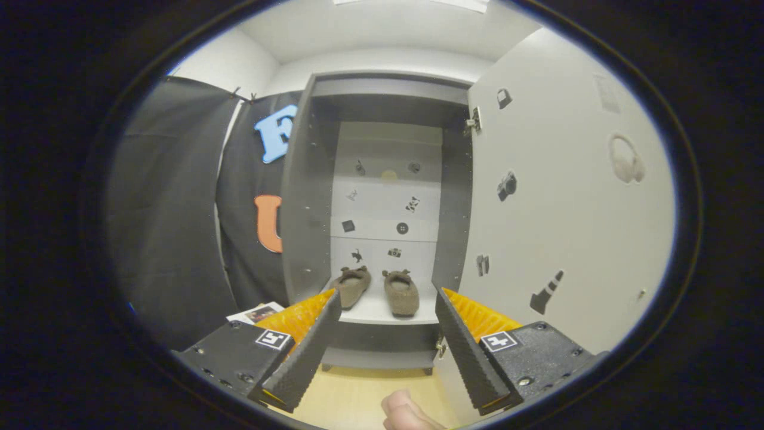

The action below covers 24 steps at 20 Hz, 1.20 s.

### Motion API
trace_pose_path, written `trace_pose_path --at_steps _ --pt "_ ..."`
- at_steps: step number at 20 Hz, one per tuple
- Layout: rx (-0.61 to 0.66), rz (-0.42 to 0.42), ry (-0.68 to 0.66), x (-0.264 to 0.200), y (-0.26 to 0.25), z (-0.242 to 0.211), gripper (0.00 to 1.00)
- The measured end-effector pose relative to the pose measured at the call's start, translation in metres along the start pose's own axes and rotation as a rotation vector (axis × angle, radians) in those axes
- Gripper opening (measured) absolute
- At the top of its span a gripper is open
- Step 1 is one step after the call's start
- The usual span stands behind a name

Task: Open the shoe cabinet door, grab the shoes and put them into the shoe cabinet, then close the shoe cabinet door.

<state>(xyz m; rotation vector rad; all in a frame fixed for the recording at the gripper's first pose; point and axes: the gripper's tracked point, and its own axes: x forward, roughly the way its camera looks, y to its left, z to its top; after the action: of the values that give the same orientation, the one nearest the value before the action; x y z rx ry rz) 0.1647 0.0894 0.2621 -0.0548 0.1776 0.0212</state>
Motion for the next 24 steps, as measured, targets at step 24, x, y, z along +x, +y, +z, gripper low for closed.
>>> trace_pose_path --at_steps 24 --pt "-0.033 -0.148 -0.129 -0.173 -0.198 -0.082 1.0"
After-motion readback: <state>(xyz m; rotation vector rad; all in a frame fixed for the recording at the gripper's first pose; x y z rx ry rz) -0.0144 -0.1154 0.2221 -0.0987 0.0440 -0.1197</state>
